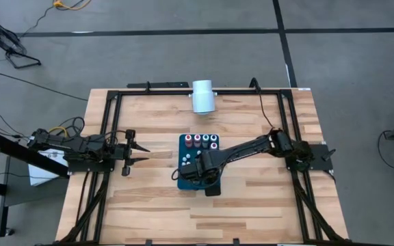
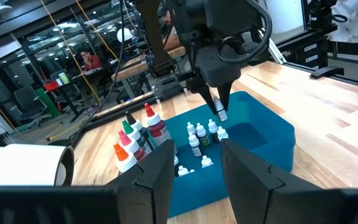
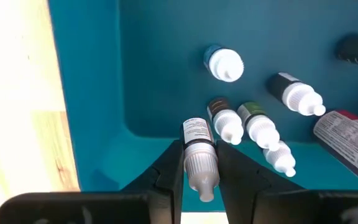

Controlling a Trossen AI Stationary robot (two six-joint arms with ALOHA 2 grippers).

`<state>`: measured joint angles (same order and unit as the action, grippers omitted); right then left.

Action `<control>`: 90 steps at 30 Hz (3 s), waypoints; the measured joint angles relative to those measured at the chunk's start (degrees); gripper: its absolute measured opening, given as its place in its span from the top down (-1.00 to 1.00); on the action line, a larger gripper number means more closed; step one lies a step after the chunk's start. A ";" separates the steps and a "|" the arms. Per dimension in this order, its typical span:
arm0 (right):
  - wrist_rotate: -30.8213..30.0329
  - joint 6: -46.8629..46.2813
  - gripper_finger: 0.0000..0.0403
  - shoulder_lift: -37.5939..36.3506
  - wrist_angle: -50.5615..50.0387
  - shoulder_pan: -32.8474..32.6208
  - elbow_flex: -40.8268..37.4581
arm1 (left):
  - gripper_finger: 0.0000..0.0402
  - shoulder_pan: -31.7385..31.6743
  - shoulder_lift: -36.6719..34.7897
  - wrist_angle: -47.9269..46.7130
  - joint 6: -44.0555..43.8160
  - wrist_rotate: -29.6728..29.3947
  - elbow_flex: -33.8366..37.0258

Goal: Pick & Place food coloring
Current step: Put the small black food coloring bottle into the blue bin, then return to Home Position

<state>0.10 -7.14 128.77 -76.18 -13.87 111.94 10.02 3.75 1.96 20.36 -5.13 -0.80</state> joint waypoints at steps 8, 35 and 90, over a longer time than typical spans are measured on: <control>0.00 -1.83 0.64 0.00 -2.65 -0.48 0.00 | 0.39 0.00 0.00 0.00 0.02 0.02 0.00; -0.23 -2.95 0.64 -0.02 1.88 0.83 -6.43 | 0.39 0.01 0.00 0.00 0.00 0.00 0.00; -10.58 -7.27 0.19 -72.25 33.10 -1.11 -59.19 | 0.39 0.02 0.00 0.00 -0.02 0.00 0.00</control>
<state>-10.48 -14.41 56.52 -43.08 -14.98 52.75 10.04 3.75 1.96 20.34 -5.13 -0.80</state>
